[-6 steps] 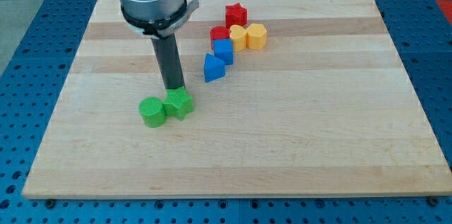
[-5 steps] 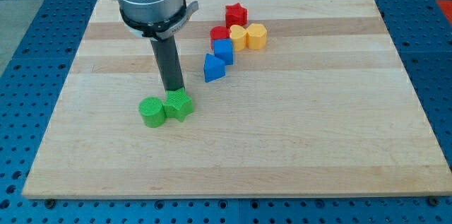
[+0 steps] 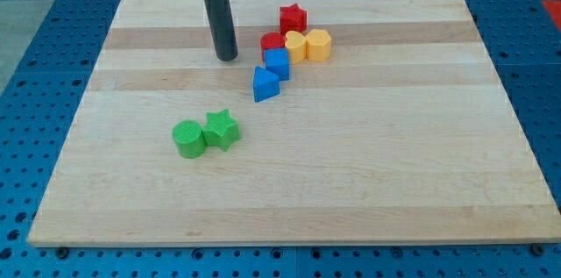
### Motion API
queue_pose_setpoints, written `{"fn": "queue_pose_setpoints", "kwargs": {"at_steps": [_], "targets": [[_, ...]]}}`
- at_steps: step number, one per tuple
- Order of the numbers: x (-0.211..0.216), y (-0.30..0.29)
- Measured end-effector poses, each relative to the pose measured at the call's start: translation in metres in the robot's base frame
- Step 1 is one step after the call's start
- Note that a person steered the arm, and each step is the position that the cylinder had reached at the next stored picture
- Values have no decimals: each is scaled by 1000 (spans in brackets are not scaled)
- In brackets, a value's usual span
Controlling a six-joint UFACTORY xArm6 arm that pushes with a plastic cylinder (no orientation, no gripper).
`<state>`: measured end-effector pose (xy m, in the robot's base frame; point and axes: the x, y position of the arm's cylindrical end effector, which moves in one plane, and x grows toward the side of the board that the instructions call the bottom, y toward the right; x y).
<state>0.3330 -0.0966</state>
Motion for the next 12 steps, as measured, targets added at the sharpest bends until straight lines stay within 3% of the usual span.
{"fn": "queue_pose_setpoints", "kwargs": {"at_steps": [8,12], "targets": [[-1,121],[26,137]]}}
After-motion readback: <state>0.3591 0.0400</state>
